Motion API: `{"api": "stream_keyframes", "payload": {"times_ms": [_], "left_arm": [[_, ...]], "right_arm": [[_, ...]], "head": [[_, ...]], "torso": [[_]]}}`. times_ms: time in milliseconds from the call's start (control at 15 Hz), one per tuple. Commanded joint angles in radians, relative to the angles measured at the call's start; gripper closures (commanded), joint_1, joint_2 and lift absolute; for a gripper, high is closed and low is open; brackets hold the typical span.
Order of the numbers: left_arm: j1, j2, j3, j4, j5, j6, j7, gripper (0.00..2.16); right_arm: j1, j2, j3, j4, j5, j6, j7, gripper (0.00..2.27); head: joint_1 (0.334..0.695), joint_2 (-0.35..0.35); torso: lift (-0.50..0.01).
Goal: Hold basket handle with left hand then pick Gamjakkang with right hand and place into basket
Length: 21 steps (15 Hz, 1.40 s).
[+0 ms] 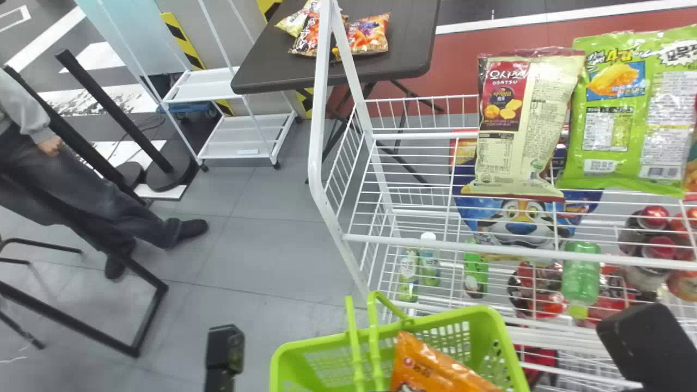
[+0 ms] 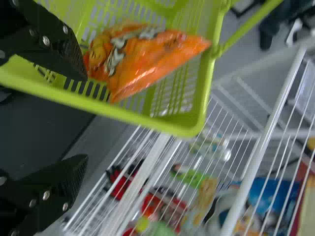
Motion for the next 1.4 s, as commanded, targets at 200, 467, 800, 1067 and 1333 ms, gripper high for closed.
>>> {"api": "stream_keyframes", "payload": {"times_ms": [200,467,800,1067,1333], "left_arm": [[-0.003,-0.002,-0.001,0.014,0.000,0.001,-0.001,2.15],[-0.003,-0.002,-0.003,0.017,0.000,0.001,-0.004,2.15],[-0.003,-0.003,-0.003,0.018,0.000,0.001,-0.004,2.15],[-0.005,-0.003,-0.003,0.018,0.000,0.001,-0.004,2.15],[-0.006,-0.003,-0.005,0.020,0.000,0.001,-0.004,2.15]], "right_arm": [[0.068,0.019,-0.311,0.053,-0.307,-0.385,-0.087,0.08],[0.097,0.027,-0.426,0.140,-0.434,-0.689,-0.090,0.09],[0.132,0.033,-0.492,0.267,-0.526,-1.097,-0.045,0.11],[0.150,0.050,-0.494,0.402,-0.525,-1.351,-0.050,0.11],[0.173,0.065,-0.495,0.448,-0.522,-1.456,-0.065,0.11]], "head": [[0.695,0.148],[0.695,0.059],[0.695,0.017],[0.695,-0.038],[0.695,-0.072]], "torso": [[-0.018],[-0.018],[-0.018],[-0.018],[-0.018]]}}
